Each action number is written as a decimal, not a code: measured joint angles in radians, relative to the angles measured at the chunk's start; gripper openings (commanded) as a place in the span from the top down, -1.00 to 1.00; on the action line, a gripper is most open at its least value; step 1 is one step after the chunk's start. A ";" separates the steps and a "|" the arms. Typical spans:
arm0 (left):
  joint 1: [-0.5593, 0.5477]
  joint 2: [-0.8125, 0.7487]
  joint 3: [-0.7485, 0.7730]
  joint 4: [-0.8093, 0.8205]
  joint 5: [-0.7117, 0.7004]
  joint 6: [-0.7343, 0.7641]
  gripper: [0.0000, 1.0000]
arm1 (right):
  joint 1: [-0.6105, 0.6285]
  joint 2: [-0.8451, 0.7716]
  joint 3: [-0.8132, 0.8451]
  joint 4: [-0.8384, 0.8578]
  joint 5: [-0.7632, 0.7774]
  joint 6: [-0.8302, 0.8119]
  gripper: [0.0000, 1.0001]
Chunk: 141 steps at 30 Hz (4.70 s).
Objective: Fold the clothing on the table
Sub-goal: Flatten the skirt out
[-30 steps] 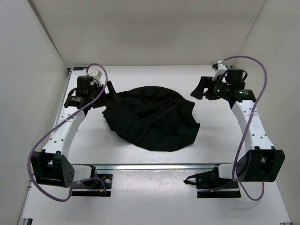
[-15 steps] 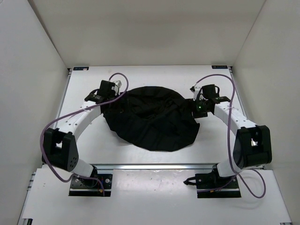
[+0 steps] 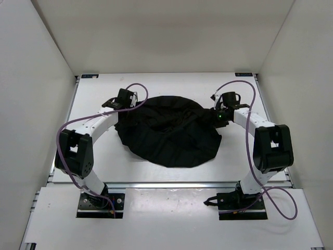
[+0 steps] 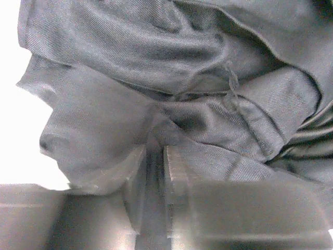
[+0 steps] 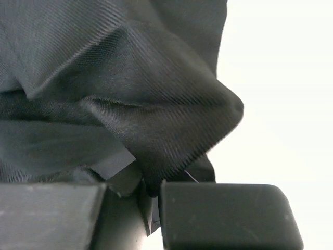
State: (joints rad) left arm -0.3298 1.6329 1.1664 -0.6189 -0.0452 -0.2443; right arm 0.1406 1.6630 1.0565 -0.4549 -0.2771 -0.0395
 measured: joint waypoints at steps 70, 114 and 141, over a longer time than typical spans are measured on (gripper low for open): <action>0.198 0.377 0.266 0.338 0.274 -0.126 -0.98 | -0.126 0.580 0.735 -0.115 -0.301 0.107 -0.44; 0.129 0.469 0.452 0.341 0.241 -0.192 1.00 | 0.271 -0.254 -0.076 -0.020 -0.615 0.174 0.50; 0.126 0.366 0.415 0.313 0.294 -0.143 1.00 | -0.020 0.087 -0.094 0.322 -0.335 0.406 -0.22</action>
State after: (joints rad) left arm -0.2039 1.9987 1.5818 -0.3061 0.2489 -0.3870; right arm 0.1204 1.7500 0.9623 -0.1329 -0.6121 0.3664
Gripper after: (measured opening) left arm 0.028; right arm 0.607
